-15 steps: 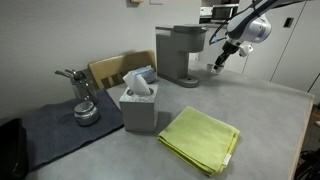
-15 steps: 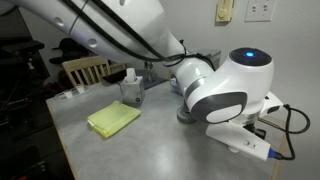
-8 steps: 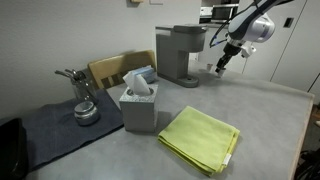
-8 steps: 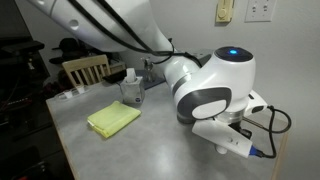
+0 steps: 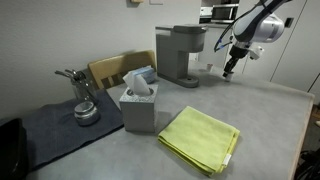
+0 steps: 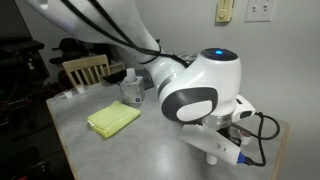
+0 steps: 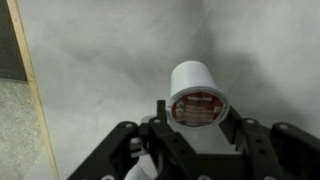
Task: Move the white cups one at a time to the front of the coffee maker
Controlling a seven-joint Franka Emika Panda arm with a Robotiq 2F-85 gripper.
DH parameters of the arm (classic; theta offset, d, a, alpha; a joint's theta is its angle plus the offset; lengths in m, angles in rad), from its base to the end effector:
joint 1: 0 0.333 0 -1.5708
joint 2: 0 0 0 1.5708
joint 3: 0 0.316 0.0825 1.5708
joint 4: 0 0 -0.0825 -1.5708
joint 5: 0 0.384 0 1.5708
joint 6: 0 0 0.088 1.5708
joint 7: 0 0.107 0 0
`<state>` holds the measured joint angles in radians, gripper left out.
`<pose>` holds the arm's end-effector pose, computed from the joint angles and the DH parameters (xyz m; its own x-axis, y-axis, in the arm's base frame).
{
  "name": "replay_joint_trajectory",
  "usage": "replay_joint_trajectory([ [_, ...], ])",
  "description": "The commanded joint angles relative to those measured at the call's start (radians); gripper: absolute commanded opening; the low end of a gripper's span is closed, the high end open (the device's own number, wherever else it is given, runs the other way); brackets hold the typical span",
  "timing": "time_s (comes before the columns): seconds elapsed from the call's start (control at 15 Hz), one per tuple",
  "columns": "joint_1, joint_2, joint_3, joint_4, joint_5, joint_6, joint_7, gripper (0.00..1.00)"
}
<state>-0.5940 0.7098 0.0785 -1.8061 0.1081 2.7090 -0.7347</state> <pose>0.5766 -0.3359 0.1688 0.9714 0.1032 0.2138 0.0970 -0.9945 0.0394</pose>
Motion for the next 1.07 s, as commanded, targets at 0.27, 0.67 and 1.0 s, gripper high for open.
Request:
replay_joint_trajectory([
  [0.27, -0.021, -0.124, -0.002, -0.238, 0.003, 0.105, -0.09, 0.42],
  [0.67, 0.005, -0.188, 0.009, -0.374, -0.002, 0.196, -0.052, 0.41],
  [1.0, 0.024, -0.233, 0.036, -0.456, -0.001, 0.228, -0.023, 0.39],
])
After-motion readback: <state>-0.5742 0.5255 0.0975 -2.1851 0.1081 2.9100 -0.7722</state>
